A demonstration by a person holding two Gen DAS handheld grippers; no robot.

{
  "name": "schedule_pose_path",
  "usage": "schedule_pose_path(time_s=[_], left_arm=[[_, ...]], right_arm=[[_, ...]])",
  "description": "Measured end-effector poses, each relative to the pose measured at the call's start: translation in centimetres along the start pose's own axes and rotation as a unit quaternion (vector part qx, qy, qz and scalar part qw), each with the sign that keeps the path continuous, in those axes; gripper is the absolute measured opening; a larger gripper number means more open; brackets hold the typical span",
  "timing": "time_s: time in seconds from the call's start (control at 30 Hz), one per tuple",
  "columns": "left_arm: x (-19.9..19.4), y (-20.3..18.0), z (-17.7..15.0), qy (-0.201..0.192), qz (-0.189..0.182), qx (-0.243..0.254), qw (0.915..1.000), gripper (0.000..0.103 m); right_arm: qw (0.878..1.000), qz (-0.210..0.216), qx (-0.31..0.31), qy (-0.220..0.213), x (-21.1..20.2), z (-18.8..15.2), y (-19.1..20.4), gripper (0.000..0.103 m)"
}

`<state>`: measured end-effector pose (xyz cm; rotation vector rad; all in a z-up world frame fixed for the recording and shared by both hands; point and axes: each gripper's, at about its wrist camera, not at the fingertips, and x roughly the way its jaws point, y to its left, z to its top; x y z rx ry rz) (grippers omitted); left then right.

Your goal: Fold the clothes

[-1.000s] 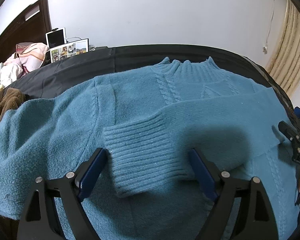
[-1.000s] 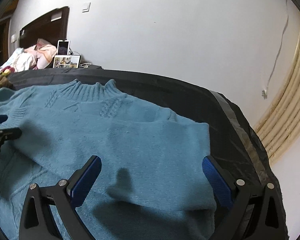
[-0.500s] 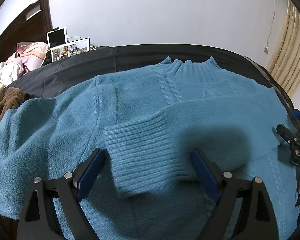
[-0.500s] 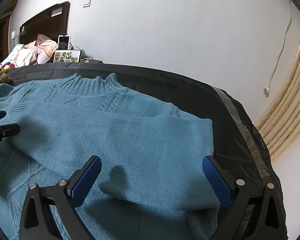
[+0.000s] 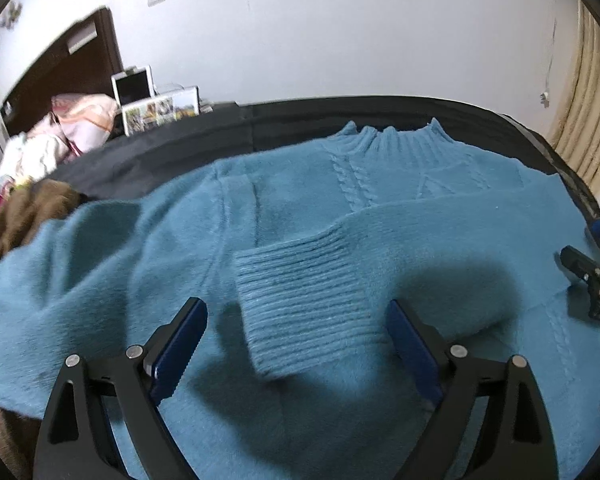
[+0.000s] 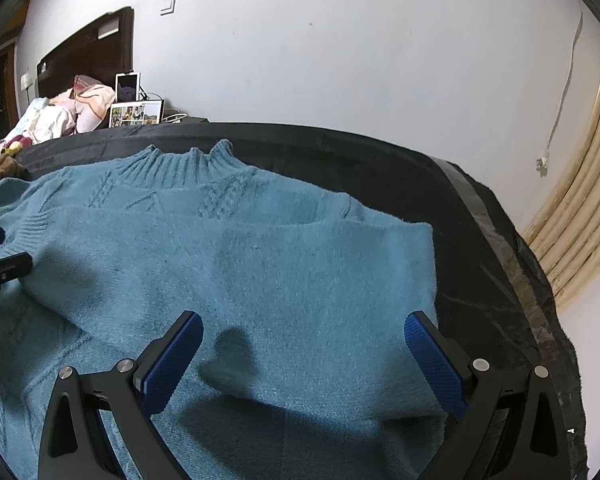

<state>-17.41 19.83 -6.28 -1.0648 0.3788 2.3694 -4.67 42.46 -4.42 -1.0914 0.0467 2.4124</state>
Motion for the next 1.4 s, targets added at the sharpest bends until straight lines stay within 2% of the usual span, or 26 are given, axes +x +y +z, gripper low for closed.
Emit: schedule_pose_path(time_s=[0.3, 0.7, 0.77, 0.87, 0.97, 1.1, 1.23, 1.4], left_arm=[[-3.9, -0.4, -0.8, -0.057, 0.051, 0.027, 0.9967, 0.093], [-6.6, -0.5, -1.9, -0.096, 0.072, 0.028, 0.9924, 0.093], [-6.6, -0.5, -2.0, -0.096, 0.072, 0.027, 0.9924, 0.093], [-6.8, 0.0, -2.2, -0.094, 0.070, 0.019, 0.9929, 0.093], [-7.4, 1.9, -2.3, -0.093, 0.051, -0.019, 0.9942, 0.093], [-8.5, 6.3, -2.9, -0.086, 0.019, -0.104, 0.9907, 0.093], [-9.4, 11.0, -4.5, -0.082, -0.005, -0.190, 0.9783, 0.093], [-11.6, 16.7, -7.2, -0.095, 0.015, -0.261, 0.9606, 0.093]], right_arm=[[1.000, 0.015, 0.014, 0.017, 0.5, 0.0, -0.6, 0.102], [0.998, 0.025, 0.039, 0.031, 1.1, -0.2, -1.7, 0.102], [0.999, 0.022, 0.042, 0.018, 0.6, -0.2, -1.8, 0.102], [0.998, 0.034, 0.038, -0.033, -1.3, -0.1, -1.5, 0.102], [0.997, 0.048, 0.010, -0.061, -2.5, -0.1, -0.3, 0.102], [0.997, 0.046, -0.013, -0.057, -2.4, 0.1, 0.7, 0.102], [0.998, 0.047, 0.004, -0.048, -2.2, 0.1, 0.1, 0.102], [0.998, 0.050, 0.017, -0.039, -1.7, 0.2, -0.2, 0.102]])
